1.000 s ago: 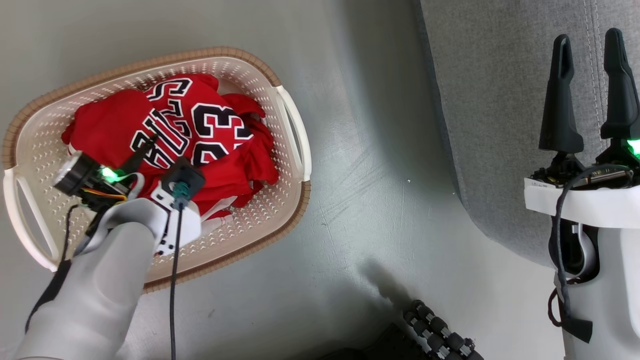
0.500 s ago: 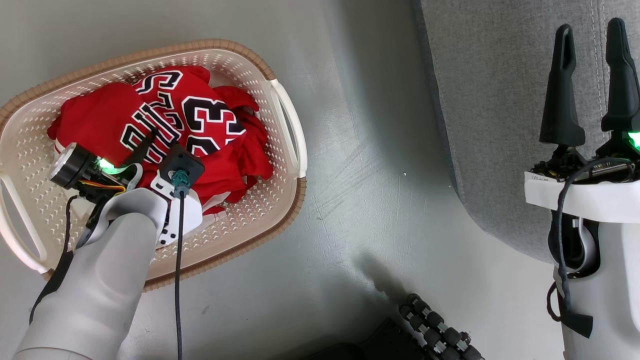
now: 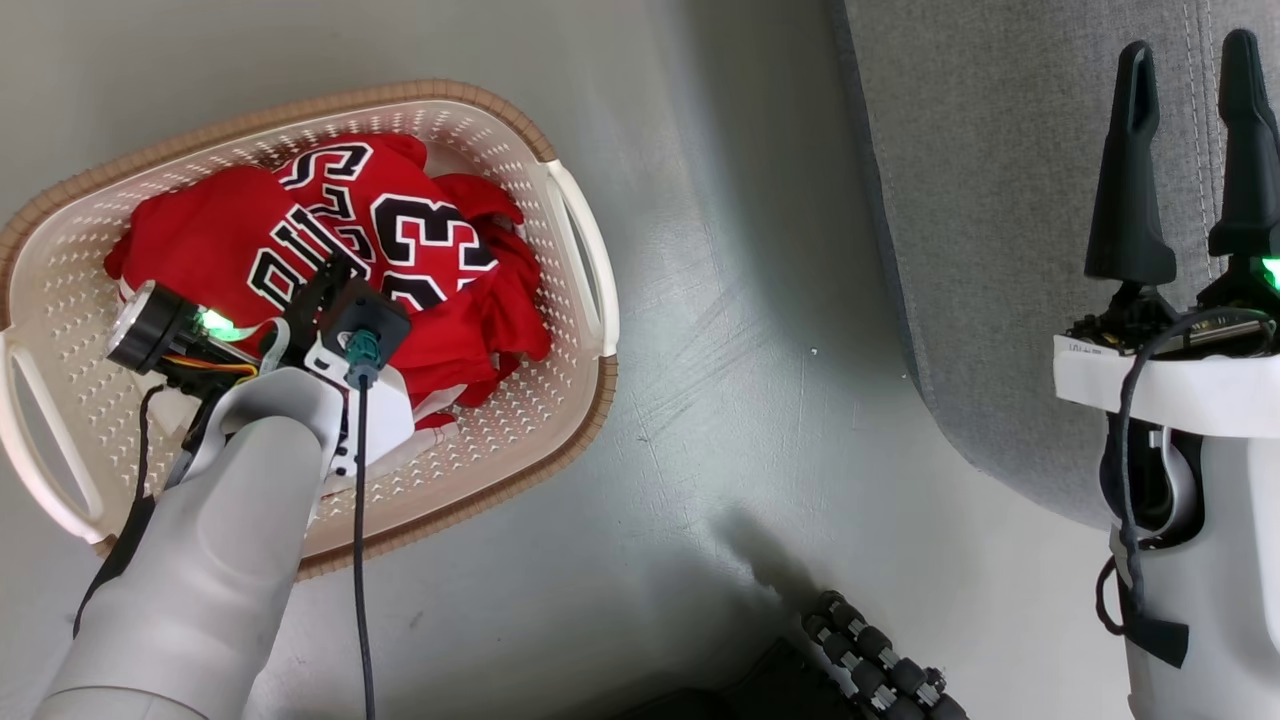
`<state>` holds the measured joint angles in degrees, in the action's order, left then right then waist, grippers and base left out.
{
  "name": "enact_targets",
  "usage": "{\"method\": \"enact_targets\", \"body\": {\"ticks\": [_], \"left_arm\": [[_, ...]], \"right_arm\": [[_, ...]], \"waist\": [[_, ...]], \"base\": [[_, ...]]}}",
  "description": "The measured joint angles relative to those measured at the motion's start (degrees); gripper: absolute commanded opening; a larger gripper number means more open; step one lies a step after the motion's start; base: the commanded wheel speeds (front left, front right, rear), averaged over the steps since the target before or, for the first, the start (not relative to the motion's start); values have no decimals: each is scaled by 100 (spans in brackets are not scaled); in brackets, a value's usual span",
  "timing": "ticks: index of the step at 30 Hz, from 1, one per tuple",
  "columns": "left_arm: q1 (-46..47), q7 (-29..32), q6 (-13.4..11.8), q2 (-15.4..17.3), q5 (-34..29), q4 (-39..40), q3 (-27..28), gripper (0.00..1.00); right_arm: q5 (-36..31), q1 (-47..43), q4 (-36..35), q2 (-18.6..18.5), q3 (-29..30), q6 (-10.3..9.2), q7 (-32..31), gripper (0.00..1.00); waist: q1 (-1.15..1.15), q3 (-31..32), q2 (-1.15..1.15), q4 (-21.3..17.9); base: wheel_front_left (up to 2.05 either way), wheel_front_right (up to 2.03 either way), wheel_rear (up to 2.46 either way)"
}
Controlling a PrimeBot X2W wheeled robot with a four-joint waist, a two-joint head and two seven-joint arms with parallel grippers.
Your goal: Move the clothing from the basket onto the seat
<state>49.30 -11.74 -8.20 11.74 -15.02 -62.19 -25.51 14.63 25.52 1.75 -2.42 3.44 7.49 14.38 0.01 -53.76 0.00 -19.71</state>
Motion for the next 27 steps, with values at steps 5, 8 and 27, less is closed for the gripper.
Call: {"method": "enact_targets", "body": {"ticks": [5, 8, 27], "left_arm": [[12, -97, -44, -3, 89, 52, 79, 0], [12, -148, -97, -22, 164, 90, 119, 0], [-233, -275, -339, -203, 588, 1049, 321, 21]], "right_arm": [[0, 48, 20, 0, -1, 0, 0, 100], [0, 54, 45, 0, -1, 0, 0, 100], [-149, 60, 169, -1, 76, 0, 1, 100]], "waist": [[0, 42, 0, 53], [0, 79, 0, 92], [0, 490, 0, 375]], "base": [[0, 0, 0], [0, 0, 0], [0, 0, 0]]}}
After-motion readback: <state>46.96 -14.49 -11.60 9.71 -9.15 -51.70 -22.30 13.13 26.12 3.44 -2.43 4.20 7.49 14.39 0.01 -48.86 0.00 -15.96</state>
